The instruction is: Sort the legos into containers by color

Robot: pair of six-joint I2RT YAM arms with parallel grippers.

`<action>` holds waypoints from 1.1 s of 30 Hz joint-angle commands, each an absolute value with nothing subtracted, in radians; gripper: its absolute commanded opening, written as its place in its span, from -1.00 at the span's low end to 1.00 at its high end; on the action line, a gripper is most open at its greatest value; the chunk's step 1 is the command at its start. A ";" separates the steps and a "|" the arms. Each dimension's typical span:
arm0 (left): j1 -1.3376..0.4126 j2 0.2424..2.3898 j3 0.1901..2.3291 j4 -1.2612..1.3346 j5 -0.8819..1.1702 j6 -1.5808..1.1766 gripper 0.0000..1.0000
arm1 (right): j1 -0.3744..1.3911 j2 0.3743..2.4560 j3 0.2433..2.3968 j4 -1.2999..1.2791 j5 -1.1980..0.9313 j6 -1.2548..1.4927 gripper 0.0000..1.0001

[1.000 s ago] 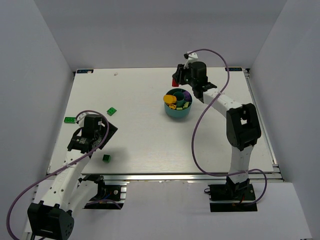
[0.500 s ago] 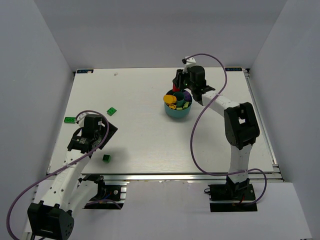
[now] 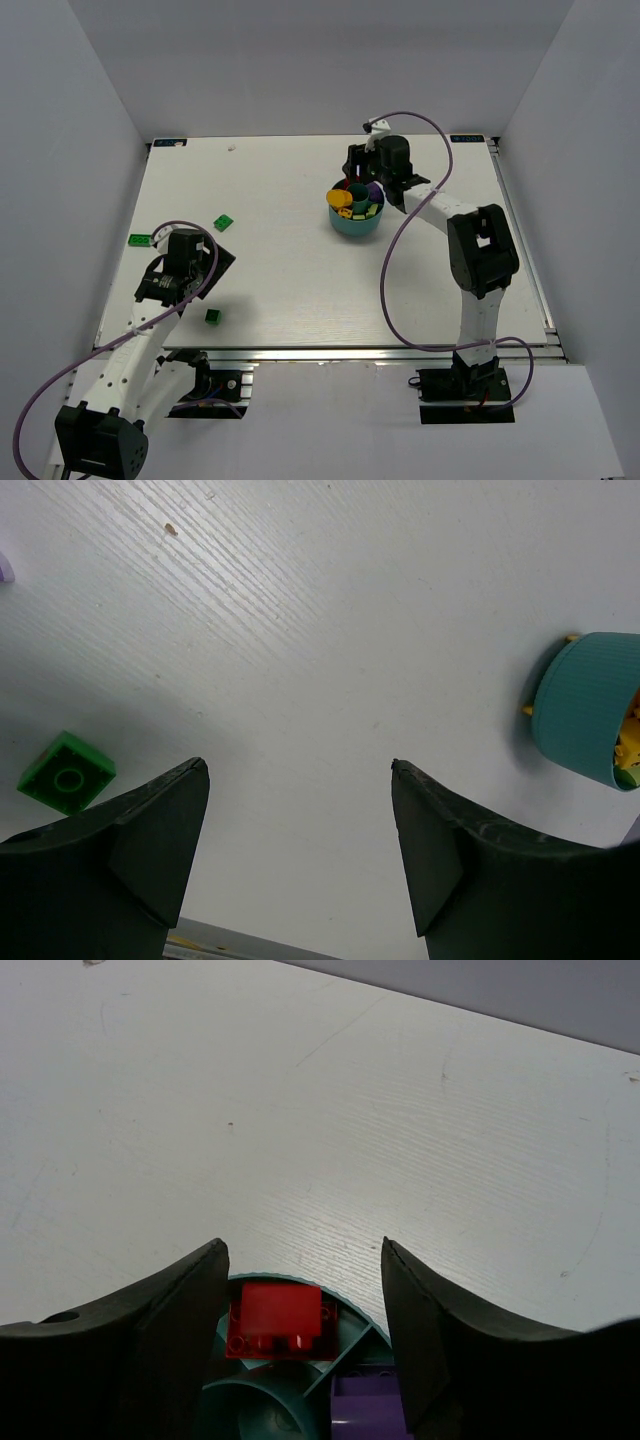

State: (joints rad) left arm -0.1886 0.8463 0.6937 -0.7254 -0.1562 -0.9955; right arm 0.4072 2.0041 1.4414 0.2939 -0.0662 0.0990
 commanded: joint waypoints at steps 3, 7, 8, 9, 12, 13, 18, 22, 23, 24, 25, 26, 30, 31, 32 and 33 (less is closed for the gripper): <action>-0.183 0.836 0.703 -0.736 -0.169 -1.000 0.66 | 0.393 1.956 1.460 0.335 -0.094 0.100 0.51; -0.183 0.839 0.730 -0.759 -0.183 -1.009 0.53 | 0.373 1.919 1.494 0.313 -0.156 0.051 0.79; -0.183 0.839 0.744 -0.771 -0.187 -1.015 0.43 | 0.367 1.911 1.500 0.305 -0.172 0.019 0.79; -0.184 0.839 0.749 -0.778 -0.190 -1.025 0.33 | 0.362 1.889 1.514 0.296 -0.192 -0.062 0.79; -0.183 0.842 0.770 -0.813 -0.187 -1.060 -0.37 | 0.318 1.839 1.525 0.261 -0.435 -0.194 0.79; -0.183 0.844 0.773 -0.825 -0.189 -1.074 -0.57 | 0.280 1.832 1.538 0.212 -0.660 -0.216 0.71; -0.154 0.847 0.779 -0.937 -0.215 -1.219 -0.99 | 0.270 1.830 1.650 -0.036 -0.997 -0.317 -0.24; -0.063 0.879 0.765 -1.002 -0.204 -1.307 0.13 | 0.328 1.822 1.660 -0.224 -1.037 -0.490 0.12; -0.013 0.890 0.768 -1.008 -0.198 -1.313 0.35 | 0.337 1.816 1.655 -0.262 -1.028 -0.514 0.30; 0.015 0.903 0.772 -1.009 -0.189 -1.316 0.51 | 0.342 1.812 1.648 -0.262 -1.017 -0.523 0.39; 0.053 0.917 0.787 -1.008 -0.183 -1.316 0.77 | 0.345 1.810 1.641 -0.258 -1.012 -0.528 0.47; 0.096 0.945 0.795 -0.994 -0.170 -1.316 0.85 | 0.345 1.810 1.635 -0.250 -1.014 -0.516 0.58; 0.184 1.034 0.847 -0.996 -0.160 -1.331 0.96 | 0.347 1.842 1.666 -0.287 -1.006 -0.554 0.56; 0.196 1.054 0.856 -1.008 -0.160 -1.336 0.96 | 0.347 1.850 1.672 -0.293 -1.003 -0.564 0.47; 0.221 1.077 0.873 -1.017 -0.160 -1.342 0.96 | 0.347 1.861 1.677 -0.295 -1.005 -0.574 0.40; 0.235 1.112 0.877 -1.020 -0.160 -1.347 0.96 | 0.345 1.864 1.678 -0.296 -1.003 -0.584 0.34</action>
State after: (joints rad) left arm 0.1947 1.0676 0.8276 -0.9932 -0.1680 -1.3121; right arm 0.3565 1.8442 1.6348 -0.2508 -0.9794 -0.5266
